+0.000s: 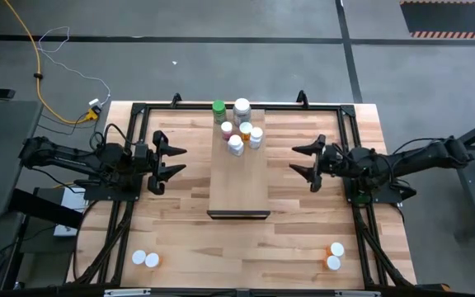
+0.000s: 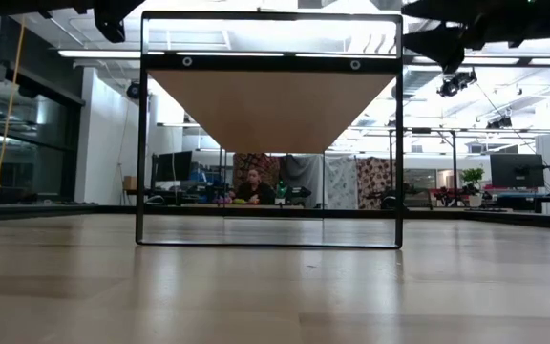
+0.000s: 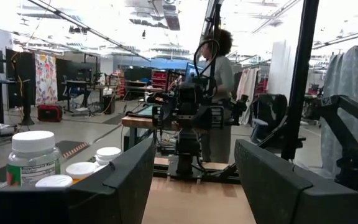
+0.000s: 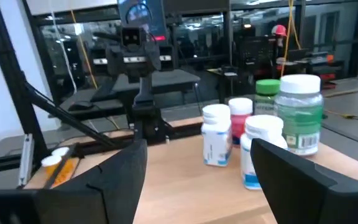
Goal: Pick and place medicine bottles onto shelf by color
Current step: Put the orange pill bottle on the shelf
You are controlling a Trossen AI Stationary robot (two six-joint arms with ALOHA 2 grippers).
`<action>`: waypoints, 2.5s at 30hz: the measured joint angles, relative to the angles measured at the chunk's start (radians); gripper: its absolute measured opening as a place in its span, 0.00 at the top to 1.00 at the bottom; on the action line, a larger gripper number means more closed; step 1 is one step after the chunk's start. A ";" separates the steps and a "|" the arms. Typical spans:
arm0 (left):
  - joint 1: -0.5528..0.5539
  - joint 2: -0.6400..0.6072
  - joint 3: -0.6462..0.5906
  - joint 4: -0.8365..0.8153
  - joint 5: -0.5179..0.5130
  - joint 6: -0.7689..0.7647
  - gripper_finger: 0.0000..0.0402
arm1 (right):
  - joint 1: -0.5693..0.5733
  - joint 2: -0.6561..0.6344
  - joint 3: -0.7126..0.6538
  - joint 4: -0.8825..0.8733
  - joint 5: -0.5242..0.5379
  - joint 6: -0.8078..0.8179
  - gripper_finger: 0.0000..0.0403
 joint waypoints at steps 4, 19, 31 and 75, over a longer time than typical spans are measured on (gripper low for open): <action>0.000 0.000 0.000 -0.001 0.000 0.023 0.47 | -0.001 -0.001 -0.004 0.016 0.058 -0.001 0.31; 0.000 0.000 0.000 0.000 -0.017 0.025 0.47 | -0.001 -0.001 -0.004 0.021 0.059 -0.049 0.31; 0.000 0.000 0.000 -0.009 -0.022 0.025 0.47 | -0.001 0.000 -0.004 0.021 0.058 -0.045 0.31; 0.000 0.000 0.000 0.024 -0.022 -0.037 0.47 | 0.737 0.876 0.903 -1.667 -0.440 1.994 0.31</action>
